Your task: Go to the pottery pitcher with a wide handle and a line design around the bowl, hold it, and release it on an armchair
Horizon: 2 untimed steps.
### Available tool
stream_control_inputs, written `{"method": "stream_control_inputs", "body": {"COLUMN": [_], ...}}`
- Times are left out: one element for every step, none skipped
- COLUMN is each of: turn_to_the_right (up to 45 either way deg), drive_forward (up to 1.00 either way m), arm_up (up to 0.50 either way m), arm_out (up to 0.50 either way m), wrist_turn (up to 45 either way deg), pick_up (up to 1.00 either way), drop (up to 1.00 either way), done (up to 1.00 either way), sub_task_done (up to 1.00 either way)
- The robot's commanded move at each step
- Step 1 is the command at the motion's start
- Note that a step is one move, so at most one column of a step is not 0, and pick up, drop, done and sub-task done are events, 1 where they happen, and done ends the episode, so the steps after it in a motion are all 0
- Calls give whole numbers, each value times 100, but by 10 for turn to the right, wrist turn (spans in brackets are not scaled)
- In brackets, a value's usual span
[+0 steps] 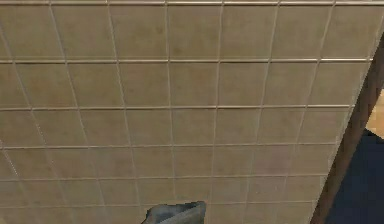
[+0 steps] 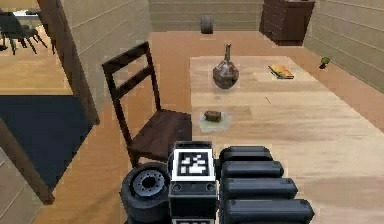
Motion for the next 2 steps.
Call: {"method": "stream_control_inputs", "body": {"turn_to_the_right": [330,0], "drive_forward": [0,20], "arm_up": [0,0], "arm_out": [0,0], "wrist_turn": [0,0], "pick_up": [0,0], "drop": [0,0], "done": [0,0], "sub_task_done": [0,0]}}
